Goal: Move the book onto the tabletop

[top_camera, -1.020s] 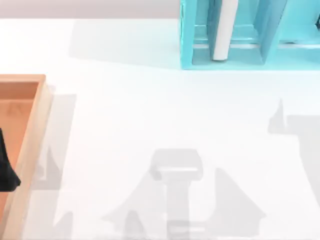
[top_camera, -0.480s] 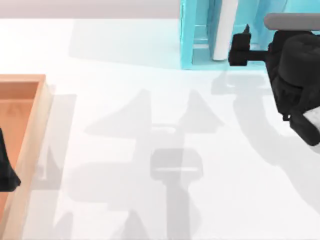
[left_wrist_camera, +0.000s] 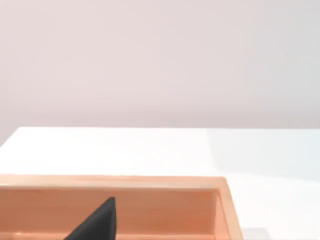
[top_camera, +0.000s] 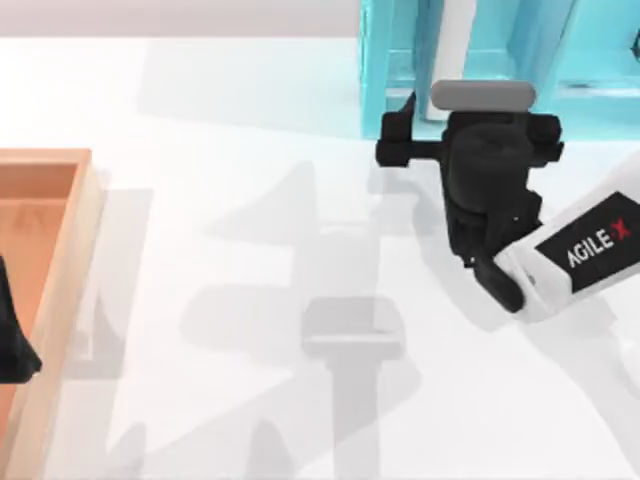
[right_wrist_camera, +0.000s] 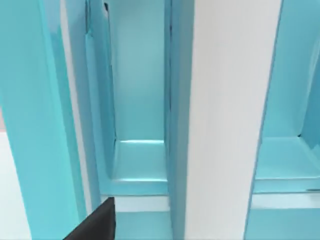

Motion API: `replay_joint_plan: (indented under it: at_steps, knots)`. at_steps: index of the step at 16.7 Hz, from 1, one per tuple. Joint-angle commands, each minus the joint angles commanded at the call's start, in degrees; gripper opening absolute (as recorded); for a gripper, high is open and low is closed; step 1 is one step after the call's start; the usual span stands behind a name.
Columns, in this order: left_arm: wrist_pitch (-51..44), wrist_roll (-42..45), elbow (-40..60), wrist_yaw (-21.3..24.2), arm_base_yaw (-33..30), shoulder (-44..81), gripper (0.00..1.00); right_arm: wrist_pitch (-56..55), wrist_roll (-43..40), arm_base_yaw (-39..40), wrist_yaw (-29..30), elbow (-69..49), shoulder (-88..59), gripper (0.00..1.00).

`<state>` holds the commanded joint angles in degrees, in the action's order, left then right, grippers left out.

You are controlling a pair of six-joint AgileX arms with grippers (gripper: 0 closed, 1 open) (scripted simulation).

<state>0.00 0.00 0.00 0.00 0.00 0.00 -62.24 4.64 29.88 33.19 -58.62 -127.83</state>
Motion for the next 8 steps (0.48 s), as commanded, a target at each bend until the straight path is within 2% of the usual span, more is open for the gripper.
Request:
replay_joint_plan:
  at_steps: [8]
  knots:
    - [0.00,0.00,0.00,0.00,0.00,0.00,1.00,0.84,-0.06,-0.67,-0.60,-2.06,-1.25,1.00]
